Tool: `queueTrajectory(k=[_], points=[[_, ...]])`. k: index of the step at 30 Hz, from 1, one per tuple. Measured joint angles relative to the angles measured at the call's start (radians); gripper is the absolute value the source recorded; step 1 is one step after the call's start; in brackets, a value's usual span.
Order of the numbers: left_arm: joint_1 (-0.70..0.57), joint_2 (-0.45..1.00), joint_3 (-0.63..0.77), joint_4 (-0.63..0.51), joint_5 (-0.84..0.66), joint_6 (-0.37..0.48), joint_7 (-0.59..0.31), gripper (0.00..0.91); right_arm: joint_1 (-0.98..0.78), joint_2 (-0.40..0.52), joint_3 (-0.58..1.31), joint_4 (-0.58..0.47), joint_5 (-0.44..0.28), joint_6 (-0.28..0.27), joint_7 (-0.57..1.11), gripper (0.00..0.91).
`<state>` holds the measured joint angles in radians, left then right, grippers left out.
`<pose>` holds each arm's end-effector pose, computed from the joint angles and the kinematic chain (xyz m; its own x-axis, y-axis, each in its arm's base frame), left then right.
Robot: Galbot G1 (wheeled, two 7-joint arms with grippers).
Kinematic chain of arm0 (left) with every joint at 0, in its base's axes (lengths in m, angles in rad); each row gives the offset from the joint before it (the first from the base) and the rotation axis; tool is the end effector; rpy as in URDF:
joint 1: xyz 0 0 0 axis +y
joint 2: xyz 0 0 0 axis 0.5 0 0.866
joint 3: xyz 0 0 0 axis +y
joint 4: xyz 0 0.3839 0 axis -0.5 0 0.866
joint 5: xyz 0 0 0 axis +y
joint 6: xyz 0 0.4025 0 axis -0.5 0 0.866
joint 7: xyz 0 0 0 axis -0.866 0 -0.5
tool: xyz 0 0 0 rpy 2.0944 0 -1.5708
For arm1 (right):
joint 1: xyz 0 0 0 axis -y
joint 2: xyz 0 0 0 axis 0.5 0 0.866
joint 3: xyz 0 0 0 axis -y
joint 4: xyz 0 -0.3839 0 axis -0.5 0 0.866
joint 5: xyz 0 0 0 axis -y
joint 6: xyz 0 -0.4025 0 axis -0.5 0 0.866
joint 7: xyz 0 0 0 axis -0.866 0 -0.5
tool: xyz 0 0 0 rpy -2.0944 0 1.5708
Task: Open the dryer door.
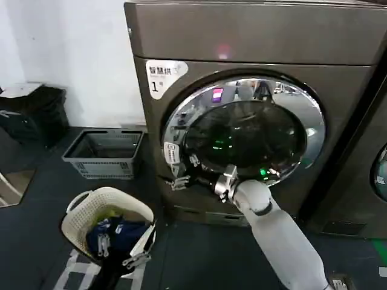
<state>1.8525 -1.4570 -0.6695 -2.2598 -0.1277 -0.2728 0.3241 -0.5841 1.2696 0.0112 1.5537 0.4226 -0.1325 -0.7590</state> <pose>0.1250 0.0594 -0.3062 -0.9450 0.2954 -0.1405 0.2821 0.9534 0.1070 0.5067 0.0725 -0.2296 -0.3169 -0.9475 -0.0428 -0.9397 0.3198 -0.1213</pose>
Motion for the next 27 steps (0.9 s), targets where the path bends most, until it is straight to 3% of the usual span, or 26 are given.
queueTrajectory(k=[15,27], points=[[-0.014,0.019,-0.041,0.008,-0.045,0.03,0.011,0.907,-0.023,-0.028,0.025,0.032,0.016,0.021,-0.099,0.907],[-0.077,0.075,-0.135,0.014,-0.107,0.199,0.043,0.907,-0.043,-0.051,0.044,0.047,0.04,0.026,-0.183,0.907]])
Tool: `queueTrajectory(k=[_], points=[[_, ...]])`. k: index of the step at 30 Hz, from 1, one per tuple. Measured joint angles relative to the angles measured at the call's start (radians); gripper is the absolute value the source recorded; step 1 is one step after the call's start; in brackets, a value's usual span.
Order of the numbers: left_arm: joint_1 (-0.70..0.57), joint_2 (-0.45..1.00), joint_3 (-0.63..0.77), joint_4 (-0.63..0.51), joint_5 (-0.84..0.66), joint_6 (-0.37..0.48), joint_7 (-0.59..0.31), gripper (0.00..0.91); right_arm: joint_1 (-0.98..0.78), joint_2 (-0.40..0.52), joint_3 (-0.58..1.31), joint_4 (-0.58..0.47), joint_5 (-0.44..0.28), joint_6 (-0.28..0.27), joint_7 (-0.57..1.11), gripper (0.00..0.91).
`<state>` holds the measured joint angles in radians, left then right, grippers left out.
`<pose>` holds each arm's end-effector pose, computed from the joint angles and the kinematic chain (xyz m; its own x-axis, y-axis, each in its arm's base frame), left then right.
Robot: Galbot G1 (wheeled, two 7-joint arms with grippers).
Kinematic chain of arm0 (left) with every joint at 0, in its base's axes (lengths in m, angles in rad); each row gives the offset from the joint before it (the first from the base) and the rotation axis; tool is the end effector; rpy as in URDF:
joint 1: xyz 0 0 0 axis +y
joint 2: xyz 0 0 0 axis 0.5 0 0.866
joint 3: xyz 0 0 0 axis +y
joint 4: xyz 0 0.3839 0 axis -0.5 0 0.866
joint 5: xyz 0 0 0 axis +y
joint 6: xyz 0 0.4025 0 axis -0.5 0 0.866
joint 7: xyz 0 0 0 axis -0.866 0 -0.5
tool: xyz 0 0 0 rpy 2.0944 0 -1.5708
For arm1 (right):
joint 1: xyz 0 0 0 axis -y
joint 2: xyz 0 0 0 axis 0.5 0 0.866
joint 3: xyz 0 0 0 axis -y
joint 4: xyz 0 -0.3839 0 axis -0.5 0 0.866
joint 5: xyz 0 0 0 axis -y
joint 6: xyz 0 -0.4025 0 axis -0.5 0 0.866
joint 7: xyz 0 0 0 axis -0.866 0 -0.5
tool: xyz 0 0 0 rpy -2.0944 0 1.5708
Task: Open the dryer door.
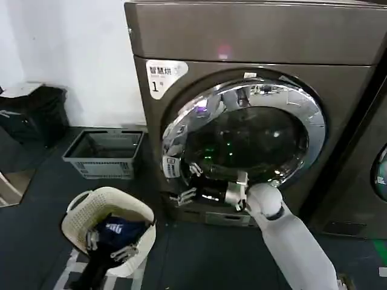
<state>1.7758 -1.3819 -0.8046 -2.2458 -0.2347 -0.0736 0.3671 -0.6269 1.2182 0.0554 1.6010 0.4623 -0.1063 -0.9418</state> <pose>0.1496 0.1105 -0.2858 -0.9616 0.2732 -0.0256 0.2691 0.9572 0.1064 0.4957 0.0420 -0.2293 -0.1670 -0.9845 -0.0540 -0.9752 0.1730 -0.1382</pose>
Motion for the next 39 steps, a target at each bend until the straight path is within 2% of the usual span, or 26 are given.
queueTrajectory(k=[7,16,23,39], points=[[-0.06,0.037,-0.048,-0.01,-0.08,0.163,-0.019,0.907,-0.006,-0.008,0.005,0.002,0.0,0.009,-0.023,0.907],[-0.144,0.095,-0.127,0.029,-0.179,0.202,-0.03,0.907,-0.026,-0.026,0.009,0.022,0.012,0.009,-0.068,0.907],[-0.191,0.146,-0.16,0.057,-0.226,0.222,-0.066,0.907,-0.049,-0.051,0.007,0.05,0.049,0.006,-0.068,0.907],[-0.25,0.231,-0.151,0.056,-0.282,0.271,-0.113,0.907,-0.136,-0.125,0.019,0.153,0.127,0.004,-0.051,0.907]])
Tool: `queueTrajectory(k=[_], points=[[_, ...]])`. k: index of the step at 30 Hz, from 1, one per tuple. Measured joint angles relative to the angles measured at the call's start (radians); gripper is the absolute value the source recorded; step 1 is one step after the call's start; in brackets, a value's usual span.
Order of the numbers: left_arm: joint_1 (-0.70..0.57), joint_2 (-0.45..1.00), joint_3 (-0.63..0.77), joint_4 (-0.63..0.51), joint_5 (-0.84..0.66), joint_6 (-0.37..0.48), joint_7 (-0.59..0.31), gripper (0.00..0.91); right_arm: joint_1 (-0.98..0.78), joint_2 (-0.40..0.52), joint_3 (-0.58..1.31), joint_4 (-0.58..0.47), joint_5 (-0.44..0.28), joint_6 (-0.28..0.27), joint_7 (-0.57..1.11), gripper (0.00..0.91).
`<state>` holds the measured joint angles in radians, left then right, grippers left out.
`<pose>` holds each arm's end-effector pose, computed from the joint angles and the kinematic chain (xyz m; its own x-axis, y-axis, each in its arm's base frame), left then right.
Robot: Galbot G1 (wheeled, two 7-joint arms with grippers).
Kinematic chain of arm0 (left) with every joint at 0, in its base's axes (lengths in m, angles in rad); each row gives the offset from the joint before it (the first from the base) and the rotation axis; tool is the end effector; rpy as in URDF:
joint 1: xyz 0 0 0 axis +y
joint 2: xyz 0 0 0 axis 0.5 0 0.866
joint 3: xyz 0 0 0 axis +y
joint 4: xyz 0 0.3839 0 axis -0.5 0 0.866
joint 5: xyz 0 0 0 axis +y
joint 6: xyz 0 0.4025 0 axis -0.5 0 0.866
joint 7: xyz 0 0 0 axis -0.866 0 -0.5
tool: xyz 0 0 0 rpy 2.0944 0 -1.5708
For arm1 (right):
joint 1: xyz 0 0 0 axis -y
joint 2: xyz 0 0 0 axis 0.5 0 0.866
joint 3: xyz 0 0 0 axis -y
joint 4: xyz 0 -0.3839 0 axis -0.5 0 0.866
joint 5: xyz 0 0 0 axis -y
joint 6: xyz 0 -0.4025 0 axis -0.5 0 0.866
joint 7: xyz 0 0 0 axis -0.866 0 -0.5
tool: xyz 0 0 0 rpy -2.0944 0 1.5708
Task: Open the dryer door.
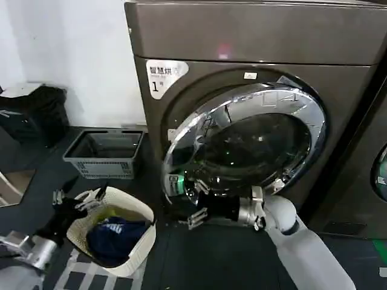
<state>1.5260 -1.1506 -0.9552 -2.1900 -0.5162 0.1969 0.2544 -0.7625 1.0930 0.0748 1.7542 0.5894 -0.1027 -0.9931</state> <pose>0.2268 0.1865 -0.2093 -0.9851 0.1661 -0.0441 0.1631 0.9845 0.0646 0.4418 0.0097 -0.2403 -0.0756 -0.9934 -0.0859 -0.9933 0.0826 -0.0810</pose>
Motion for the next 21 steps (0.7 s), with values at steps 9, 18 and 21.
queueTrajectory(k=[9,18,21], points=[[0.0,0.011,0.003,-0.016,-0.009,0.007,-0.005,0.907,-0.044,-0.038,0.004,0.057,0.036,-0.002,-0.026,0.907],[0.008,0.015,0.007,-0.042,-0.017,0.019,-0.005,0.907,-0.081,-0.08,0.032,0.105,0.051,-0.002,-0.064,0.907],[0.01,0.019,0.016,-0.051,-0.018,0.02,-0.006,0.907,-0.096,-0.094,0.045,0.126,0.063,-0.002,-0.078,0.907]])
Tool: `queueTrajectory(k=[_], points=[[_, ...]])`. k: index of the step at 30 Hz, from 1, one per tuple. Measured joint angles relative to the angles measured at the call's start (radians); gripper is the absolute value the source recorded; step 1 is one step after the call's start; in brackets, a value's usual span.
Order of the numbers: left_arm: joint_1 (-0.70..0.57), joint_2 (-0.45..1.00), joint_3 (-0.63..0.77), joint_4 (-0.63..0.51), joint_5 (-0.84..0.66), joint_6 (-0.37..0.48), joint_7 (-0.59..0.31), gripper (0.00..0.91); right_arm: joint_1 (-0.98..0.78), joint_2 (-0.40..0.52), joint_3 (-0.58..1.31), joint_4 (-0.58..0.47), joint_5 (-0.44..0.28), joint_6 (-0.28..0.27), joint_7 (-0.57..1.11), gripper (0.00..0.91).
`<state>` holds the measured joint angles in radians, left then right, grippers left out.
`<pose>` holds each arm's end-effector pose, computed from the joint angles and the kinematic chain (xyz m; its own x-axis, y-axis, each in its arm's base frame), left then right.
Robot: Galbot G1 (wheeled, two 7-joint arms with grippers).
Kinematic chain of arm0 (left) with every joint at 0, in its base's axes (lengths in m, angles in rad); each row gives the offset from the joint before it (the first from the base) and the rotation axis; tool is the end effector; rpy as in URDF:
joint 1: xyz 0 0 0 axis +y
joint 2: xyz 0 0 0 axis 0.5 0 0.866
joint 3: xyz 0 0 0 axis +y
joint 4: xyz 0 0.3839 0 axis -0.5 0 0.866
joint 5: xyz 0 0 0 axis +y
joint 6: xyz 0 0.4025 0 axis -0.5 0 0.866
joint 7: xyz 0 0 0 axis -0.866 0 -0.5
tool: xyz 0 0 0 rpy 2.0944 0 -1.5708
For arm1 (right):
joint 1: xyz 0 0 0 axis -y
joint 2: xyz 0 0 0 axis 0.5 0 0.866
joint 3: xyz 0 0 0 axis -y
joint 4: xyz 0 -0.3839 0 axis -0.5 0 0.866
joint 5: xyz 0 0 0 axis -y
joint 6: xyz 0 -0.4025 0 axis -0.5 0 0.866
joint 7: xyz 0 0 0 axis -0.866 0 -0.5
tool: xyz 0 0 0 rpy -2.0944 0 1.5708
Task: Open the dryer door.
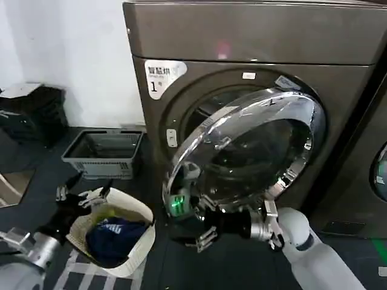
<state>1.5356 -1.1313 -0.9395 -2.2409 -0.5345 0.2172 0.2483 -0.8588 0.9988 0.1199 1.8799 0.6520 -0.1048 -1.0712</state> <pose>0.2234 0.1723 -0.1945 -0.9761 0.2114 -0.0509 0.2079 0.9759 0.0666 0.4028 -0.0149 -0.2300 0.0231 -0.9960 -0.0867 -0.9965 -0.0160 -0.0816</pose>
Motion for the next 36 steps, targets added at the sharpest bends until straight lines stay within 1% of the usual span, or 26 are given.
queueTrajectory(k=[6,10,15,20,27,36], points=[[-0.012,0.03,0.032,0.002,-0.057,-0.002,-0.004,0.907,-0.039,-0.036,0.033,0.041,0.013,0.002,-0.029,0.907],[-0.037,0.073,0.061,0.023,-0.136,-0.011,-0.005,0.907,-0.068,-0.055,0.054,0.063,0.019,0.002,-0.049,0.907],[-0.093,0.153,0.099,0.062,-0.234,-0.034,0.001,0.907,-0.104,-0.072,0.075,0.083,0.02,0.008,-0.065,0.907],[-0.161,0.233,0.151,0.124,-0.267,-0.081,0.022,0.907,-0.14,-0.084,0.094,0.1,0.023,0.017,-0.071,0.907],[-0.279,0.33,0.275,0.196,-0.285,-0.125,0.022,0.907,-0.206,-0.087,0.134,0.126,0.023,0.023,-0.07,0.907],[-0.424,0.393,0.497,0.241,-0.286,-0.149,0.023,0.907,-0.315,-0.1,0.2,0.162,0.022,0.032,-0.07,0.907]])
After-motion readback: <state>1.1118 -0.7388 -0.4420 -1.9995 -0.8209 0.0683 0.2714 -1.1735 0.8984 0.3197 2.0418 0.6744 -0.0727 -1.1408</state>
